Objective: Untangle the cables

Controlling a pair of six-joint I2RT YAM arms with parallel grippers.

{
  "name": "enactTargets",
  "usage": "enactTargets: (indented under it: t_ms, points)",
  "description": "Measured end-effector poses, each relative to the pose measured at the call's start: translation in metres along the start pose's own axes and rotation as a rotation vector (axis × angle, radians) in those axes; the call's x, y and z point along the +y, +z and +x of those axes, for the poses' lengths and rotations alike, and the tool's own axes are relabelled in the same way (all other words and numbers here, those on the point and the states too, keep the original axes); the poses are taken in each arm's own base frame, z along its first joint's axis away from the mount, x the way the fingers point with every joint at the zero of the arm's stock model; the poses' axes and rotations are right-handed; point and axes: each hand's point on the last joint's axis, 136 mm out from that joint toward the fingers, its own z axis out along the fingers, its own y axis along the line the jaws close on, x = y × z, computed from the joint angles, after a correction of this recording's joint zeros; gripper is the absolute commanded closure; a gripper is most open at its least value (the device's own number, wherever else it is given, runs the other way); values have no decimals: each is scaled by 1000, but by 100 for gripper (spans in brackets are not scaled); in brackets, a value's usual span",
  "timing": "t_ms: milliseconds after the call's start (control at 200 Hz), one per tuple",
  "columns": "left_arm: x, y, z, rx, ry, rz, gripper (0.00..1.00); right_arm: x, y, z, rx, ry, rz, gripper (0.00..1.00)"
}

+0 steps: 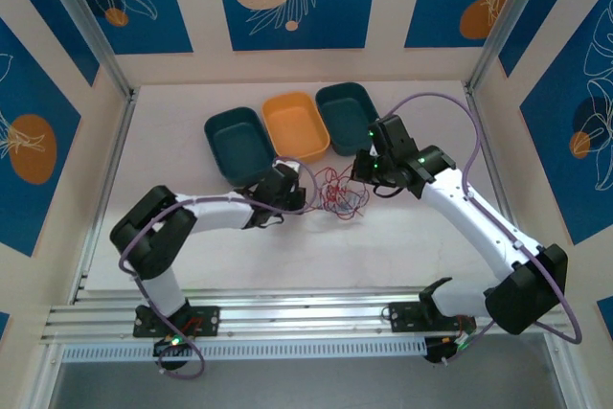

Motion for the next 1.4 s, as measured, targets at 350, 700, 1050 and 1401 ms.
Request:
enactTargets:
  t_ms: [350,700,1050,1401]
  points:
    - [22,-12,18,-10,-18,-55,100,33,-59,-24,-136,-98,-35,100]
    - [26,-12,22,-14,-24,-62,98,54,-117,-55,-295,-134,-116,100]
    - [24,-24,16,-45,-37,-41,75,46,-134,-93,-397,-131,-64,100]
    - [19,-51,0,-116,-67,-13,31,7,-71,-152,-331,-38,20,100]
